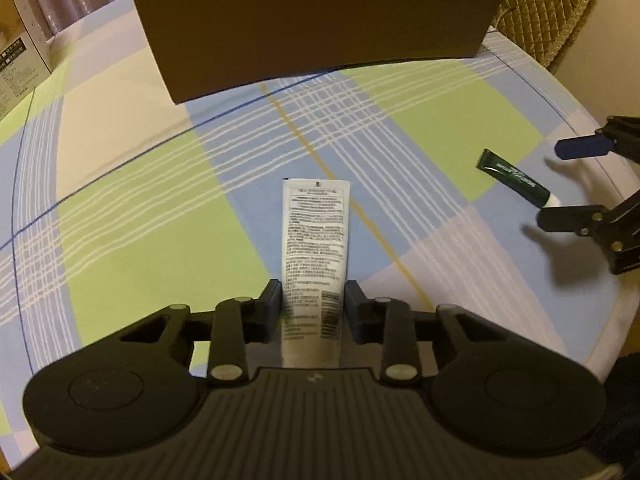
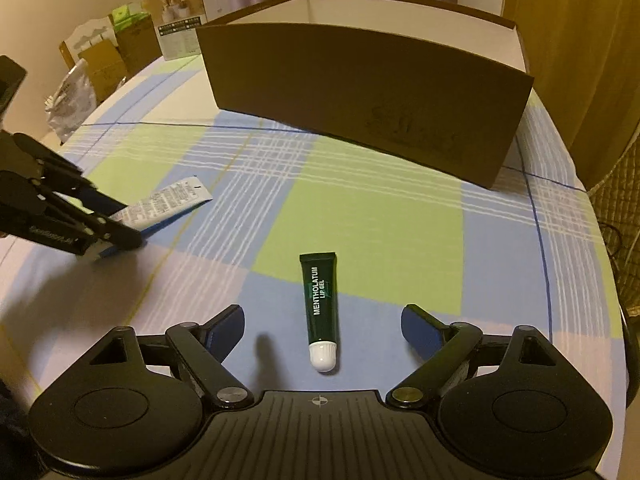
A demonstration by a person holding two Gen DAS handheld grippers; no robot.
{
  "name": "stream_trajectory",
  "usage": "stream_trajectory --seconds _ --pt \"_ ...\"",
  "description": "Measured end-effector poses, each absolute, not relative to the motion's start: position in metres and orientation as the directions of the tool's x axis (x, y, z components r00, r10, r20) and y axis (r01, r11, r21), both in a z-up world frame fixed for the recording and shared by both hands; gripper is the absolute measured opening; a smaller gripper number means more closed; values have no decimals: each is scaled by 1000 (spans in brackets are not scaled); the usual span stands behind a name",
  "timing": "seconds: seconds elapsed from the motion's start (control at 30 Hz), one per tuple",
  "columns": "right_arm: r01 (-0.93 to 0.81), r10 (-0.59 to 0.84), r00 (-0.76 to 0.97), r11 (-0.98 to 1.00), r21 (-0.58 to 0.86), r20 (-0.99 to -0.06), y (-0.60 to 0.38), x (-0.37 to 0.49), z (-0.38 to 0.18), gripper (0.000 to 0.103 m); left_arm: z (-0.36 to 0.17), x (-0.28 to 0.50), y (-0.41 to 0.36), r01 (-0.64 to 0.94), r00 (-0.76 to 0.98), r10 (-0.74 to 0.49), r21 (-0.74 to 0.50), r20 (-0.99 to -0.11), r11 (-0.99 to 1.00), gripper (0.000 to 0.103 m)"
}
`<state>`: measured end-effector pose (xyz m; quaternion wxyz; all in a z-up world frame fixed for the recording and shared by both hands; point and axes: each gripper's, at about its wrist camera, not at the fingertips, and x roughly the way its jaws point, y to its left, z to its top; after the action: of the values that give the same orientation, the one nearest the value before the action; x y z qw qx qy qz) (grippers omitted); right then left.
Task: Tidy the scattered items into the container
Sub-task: 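Grasp the white lotion tube with left gripper while right gripper grasps the green lip gel tube, then lift both tubes and carry them over the box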
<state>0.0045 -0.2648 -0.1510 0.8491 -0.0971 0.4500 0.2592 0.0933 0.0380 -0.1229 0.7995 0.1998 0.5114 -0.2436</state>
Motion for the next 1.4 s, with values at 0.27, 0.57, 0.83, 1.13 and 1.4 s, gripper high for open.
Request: stream_trajectory --seconds 0.27,0.57,0.83,1.13,1.4 --pt "-566 344 433 823 46 -833 -249 14 -162 58 -120 85 45 528 358 -162 56 -919 848 28" --pt "-590 328 393 807 38 -859 -251 13 -160 20 -121 81 42 486 391 -137 78 -910 870 28" --pt "-592 373 394 802 78 -840 -266 2 -146 20 -116 68 35 478 390 -145 65 -909 876 28" --pt "-581 416 411 805 119 -811 -283 -1 -132 20 -99 57 18 472 437 -144 90 -888 877 28" --pt "-586 437 413 799 134 -799 -292 -1 -130 20 -84 49 5 462 495 -134 130 -858 877 28"
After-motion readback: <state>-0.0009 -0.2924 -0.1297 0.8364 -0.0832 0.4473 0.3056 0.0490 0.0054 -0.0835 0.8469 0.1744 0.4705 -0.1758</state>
